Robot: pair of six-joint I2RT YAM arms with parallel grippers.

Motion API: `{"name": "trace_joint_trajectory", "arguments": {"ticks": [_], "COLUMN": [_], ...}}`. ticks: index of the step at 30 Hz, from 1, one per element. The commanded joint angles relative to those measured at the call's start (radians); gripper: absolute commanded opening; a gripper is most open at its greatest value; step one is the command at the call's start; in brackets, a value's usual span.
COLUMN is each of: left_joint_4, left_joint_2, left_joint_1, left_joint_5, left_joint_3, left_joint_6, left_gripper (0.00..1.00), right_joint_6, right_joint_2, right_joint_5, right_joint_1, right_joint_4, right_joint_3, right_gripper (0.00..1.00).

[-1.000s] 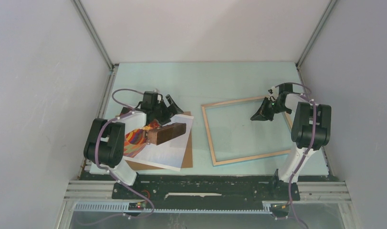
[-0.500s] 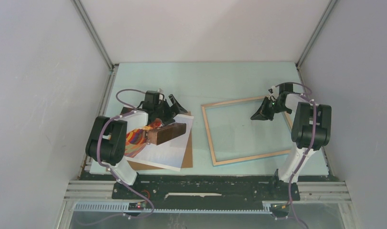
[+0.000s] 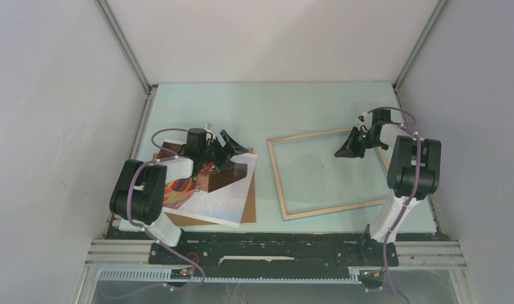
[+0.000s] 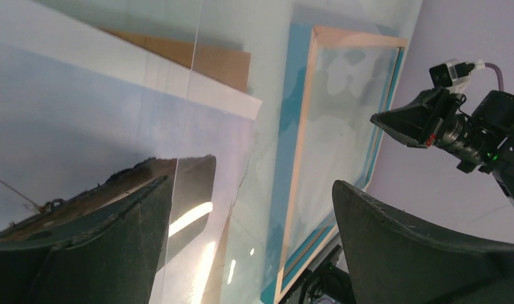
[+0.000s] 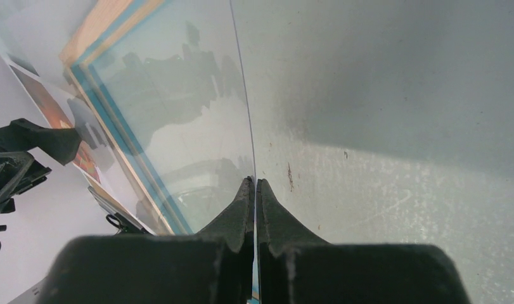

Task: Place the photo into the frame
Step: Pick up the photo frame item at the center of the board.

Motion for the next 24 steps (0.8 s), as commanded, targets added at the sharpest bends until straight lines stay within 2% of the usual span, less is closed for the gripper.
{"name": "trace_joint_trajectory", "arguments": {"ticks": [1, 6, 13, 18, 24], "left_joint_4": [0.139, 0.168, 0.321, 0.325, 0.257], "left_joint_2": [-0.058, -0.068, -0.059, -0.059, -0.085], "left_joint_1": [-0.009, -0.009, -0.005, 0.000, 0.016], "left_joint_5": [0.130, 0.130, 0.148, 0.158, 0.121], "left_joint_3": [-0.043, -0.073, -0.139, -0.144, -0.157], "left_joint_6": [-0.087, -0.097, -0.177, -0.167, -0.116], "left_gripper": [0.94, 0.91, 0.79, 0.65, 0.64], "right_joint_6": [-0.005, -0.004, -0.004, -0.005, -0.007], "right_joint_2": [-0.017, -0.010, -0.004, -0.003, -0.004], "right_joint_5": [-0.014, -0.017, -0.021, -0.017, -0.018], "right_joint_1": [0.014, 0.014, 0.015, 0.018, 0.018], "right_joint_4": [0.011, 0.016, 0.017, 0.010, 0.011], "right_joint_3": [0.024, 0.023, 0.026, 0.030, 0.030], "right_gripper": [0.00, 0.00, 0.00, 0.00, 0.00]}}
